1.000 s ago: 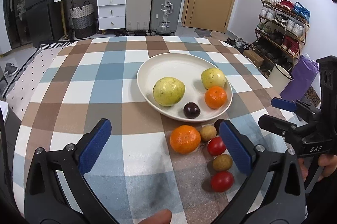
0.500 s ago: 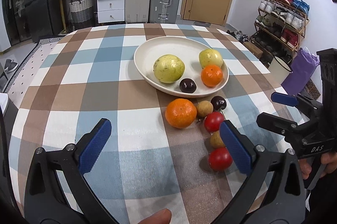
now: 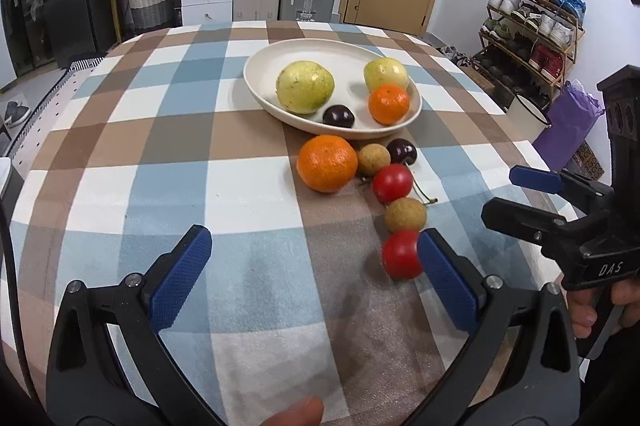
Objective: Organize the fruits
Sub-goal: 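Move both open tools back toward the remaining fruits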
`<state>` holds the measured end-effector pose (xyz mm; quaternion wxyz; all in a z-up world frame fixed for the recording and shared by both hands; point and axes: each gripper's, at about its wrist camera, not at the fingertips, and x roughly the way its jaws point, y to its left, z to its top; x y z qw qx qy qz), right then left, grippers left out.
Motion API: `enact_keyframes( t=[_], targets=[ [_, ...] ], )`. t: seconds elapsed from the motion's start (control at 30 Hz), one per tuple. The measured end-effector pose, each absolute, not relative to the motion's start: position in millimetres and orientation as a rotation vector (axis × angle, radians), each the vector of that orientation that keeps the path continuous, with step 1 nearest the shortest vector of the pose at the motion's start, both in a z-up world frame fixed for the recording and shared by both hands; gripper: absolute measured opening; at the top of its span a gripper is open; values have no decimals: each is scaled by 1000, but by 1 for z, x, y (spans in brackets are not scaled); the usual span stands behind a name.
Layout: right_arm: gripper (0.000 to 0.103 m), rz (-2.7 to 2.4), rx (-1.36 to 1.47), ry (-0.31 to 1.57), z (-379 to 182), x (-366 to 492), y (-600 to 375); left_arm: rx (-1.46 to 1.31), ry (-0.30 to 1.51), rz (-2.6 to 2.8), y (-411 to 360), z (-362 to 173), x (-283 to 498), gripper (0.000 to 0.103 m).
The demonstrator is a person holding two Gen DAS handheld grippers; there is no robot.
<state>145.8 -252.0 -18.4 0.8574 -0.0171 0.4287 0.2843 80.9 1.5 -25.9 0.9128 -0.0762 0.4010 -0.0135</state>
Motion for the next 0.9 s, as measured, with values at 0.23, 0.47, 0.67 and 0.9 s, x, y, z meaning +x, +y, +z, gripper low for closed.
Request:
enact_keyframes(
  t=[0.23,0.47,0.67,0.9],
  targets=[
    [103,607,-42,909,-23,139,-254,-150,849,-27,-11,-35,82,102],
    [103,616,-29,914,-27,140,-255,-134,887,-95,-21,-41,85,98],
    [103,609,-23,913,-29,140,-258,-121,911,-163,-32,-48,88,81],
    [103,598,-9,915,-31,142,-264,-100,904,-197,-41,-48,89,66]
  ],
)
